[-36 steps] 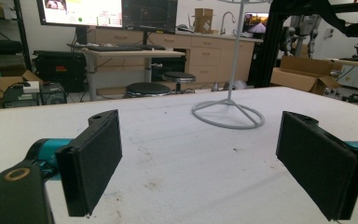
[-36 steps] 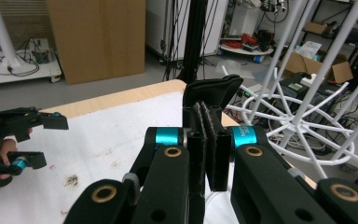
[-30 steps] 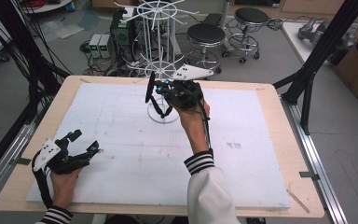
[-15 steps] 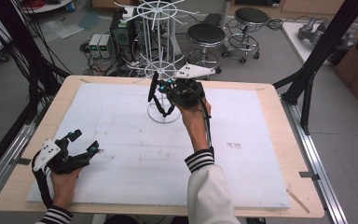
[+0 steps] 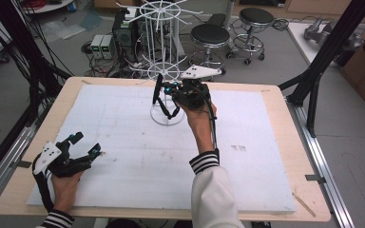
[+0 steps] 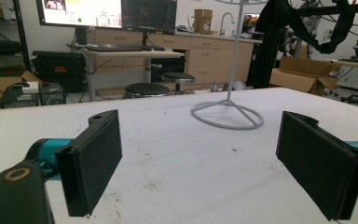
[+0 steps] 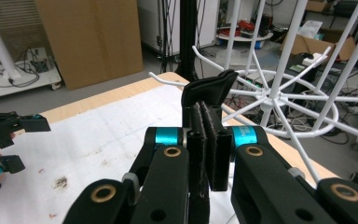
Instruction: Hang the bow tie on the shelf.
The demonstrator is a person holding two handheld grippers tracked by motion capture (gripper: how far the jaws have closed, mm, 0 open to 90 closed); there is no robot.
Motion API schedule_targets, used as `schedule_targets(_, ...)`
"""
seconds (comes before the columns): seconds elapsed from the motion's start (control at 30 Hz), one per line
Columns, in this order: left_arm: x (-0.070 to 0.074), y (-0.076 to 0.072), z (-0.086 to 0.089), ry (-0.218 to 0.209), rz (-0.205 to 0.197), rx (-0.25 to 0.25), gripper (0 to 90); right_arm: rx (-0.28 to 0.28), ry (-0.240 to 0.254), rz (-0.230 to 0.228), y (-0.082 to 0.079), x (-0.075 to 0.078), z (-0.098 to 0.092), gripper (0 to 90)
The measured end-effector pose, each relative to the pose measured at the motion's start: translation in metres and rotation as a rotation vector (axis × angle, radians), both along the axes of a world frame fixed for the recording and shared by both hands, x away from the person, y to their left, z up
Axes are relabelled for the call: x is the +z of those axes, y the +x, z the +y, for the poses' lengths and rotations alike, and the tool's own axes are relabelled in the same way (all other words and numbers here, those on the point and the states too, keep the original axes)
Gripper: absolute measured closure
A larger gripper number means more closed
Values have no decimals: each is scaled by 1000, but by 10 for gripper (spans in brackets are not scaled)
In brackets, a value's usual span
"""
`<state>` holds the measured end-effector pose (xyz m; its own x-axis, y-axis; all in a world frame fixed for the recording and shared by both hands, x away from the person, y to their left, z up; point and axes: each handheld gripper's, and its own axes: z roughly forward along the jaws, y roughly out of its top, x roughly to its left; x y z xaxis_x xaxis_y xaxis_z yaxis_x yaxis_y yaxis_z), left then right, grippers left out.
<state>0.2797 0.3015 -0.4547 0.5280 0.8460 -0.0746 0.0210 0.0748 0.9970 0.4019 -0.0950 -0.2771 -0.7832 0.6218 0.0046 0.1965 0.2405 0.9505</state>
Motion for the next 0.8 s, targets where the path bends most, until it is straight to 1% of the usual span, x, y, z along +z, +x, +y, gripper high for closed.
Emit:
schedule_targets(0.03, 0, 0, 0, -1, 0, -1, 145, -1, 4, 13, 1, -2, -1, 882)
schedule_targets(0.13, 0, 0, 0, 0, 1, -2, 145, -2, 12, 11, 2, -5, -2, 882)
schedule_targets(0.2, 0, 0, 0, -1, 0, -1, 145, -9, 12, 25, 3, -8, -4, 882)
schedule_targets(0.33, 0, 0, 0, -1, 0, -1, 145, -11, 16, 33, 4, -11, -5, 881)
schedule_targets(0.5, 0, 0, 0, 1, -1, -1, 145, -14, 5, 44, 7, -16, -2, 875)
schedule_targets(0.6, 0, 0, 0, 1, -2, -1, 145, -18, 7, 44, 7, -18, -2, 875)
schedule_targets(0.63, 0, 0, 0, 0, -2, -1, 145, -24, 1, 55, 8, -19, -1, 875)
schedule_targets(0.8, 0, 0, 0, 0, -3, 0, 145, -26, -10, 53, 8, -21, -1, 870)
